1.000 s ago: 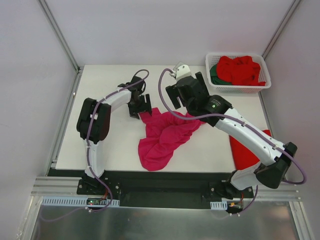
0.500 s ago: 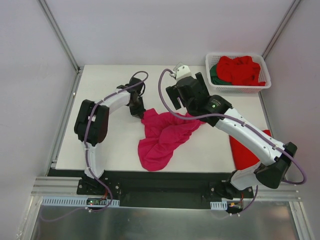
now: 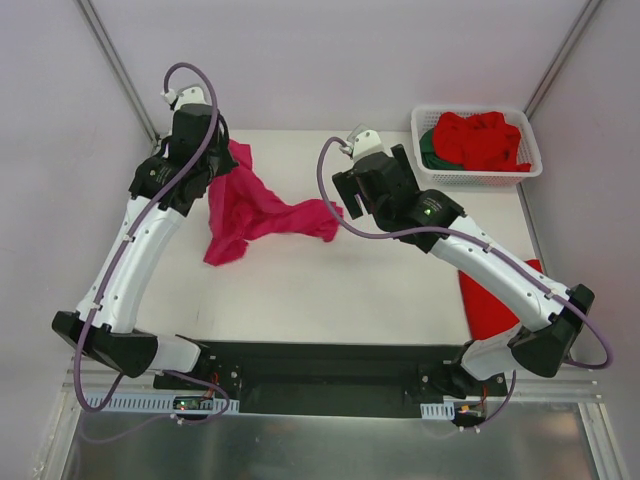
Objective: Fold and stack the t-shirts
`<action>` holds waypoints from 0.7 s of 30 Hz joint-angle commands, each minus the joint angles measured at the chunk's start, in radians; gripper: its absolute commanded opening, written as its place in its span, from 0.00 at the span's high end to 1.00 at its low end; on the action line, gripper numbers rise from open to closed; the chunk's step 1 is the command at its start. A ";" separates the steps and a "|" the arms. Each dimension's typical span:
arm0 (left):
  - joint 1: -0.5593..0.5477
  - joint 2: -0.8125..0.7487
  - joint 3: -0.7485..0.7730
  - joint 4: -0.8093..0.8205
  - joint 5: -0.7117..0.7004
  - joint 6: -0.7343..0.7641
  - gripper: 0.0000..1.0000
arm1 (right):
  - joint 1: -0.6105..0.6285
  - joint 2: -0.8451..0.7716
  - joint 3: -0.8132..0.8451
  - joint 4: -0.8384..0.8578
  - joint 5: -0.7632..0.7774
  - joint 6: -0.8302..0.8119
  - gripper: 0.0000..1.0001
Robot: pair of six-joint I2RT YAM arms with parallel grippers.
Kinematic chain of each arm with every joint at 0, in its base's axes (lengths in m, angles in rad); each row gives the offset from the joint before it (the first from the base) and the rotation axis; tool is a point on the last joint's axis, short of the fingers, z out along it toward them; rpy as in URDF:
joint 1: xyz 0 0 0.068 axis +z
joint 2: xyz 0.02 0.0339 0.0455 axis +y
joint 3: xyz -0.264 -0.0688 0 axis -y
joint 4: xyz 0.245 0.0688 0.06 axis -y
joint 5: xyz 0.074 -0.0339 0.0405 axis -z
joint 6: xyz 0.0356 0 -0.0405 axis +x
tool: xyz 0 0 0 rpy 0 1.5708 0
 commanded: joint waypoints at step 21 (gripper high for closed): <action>-0.133 -0.053 0.340 -0.183 -0.207 0.164 1.00 | -0.003 0.048 0.048 -0.024 0.015 0.008 0.04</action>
